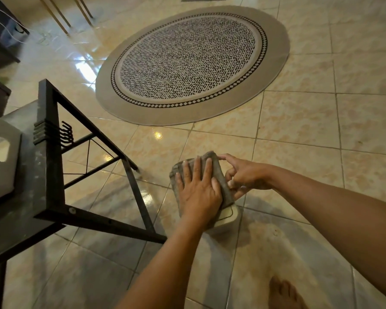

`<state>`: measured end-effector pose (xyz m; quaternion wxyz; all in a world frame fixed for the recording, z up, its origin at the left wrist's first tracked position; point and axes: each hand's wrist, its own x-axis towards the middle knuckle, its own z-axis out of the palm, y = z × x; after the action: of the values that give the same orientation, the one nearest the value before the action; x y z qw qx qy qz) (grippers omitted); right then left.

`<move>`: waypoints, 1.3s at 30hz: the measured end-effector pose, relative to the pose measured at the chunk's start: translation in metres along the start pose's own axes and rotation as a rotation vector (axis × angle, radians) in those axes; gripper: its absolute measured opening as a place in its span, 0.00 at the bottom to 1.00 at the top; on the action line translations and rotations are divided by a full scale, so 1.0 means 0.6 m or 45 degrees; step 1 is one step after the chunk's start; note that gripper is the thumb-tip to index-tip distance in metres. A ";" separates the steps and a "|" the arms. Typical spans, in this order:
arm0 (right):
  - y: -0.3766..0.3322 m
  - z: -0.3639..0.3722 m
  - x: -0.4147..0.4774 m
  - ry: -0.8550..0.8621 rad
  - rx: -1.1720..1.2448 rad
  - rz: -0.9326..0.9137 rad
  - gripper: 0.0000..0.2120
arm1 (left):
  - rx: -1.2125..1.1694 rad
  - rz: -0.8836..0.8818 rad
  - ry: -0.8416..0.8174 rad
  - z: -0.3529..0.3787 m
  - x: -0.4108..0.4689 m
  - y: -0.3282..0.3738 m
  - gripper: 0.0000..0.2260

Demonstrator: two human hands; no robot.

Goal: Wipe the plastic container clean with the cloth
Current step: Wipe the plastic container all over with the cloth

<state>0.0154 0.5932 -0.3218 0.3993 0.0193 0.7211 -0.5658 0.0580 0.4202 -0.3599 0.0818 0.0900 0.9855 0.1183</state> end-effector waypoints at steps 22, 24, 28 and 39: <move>-0.003 -0.001 0.003 -0.010 -0.015 0.011 0.46 | 0.031 -0.042 -0.051 0.005 -0.048 0.053 0.28; -0.002 0.001 0.001 -0.008 -0.002 0.015 0.47 | 0.048 -0.009 -0.059 -0.001 -0.022 0.049 0.33; -0.003 0.005 -0.005 0.026 -0.004 -0.001 0.43 | 0.003 -0.162 -0.016 -0.008 0.001 -0.003 0.32; -0.005 0.007 -0.004 0.019 -0.014 -0.015 0.44 | 0.013 -0.119 -0.062 -0.014 -0.006 0.019 0.35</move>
<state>0.0180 0.5897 -0.3184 0.3908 0.0171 0.7272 -0.5640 0.0617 0.4286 -0.3487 0.1109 0.0471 0.9869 0.1071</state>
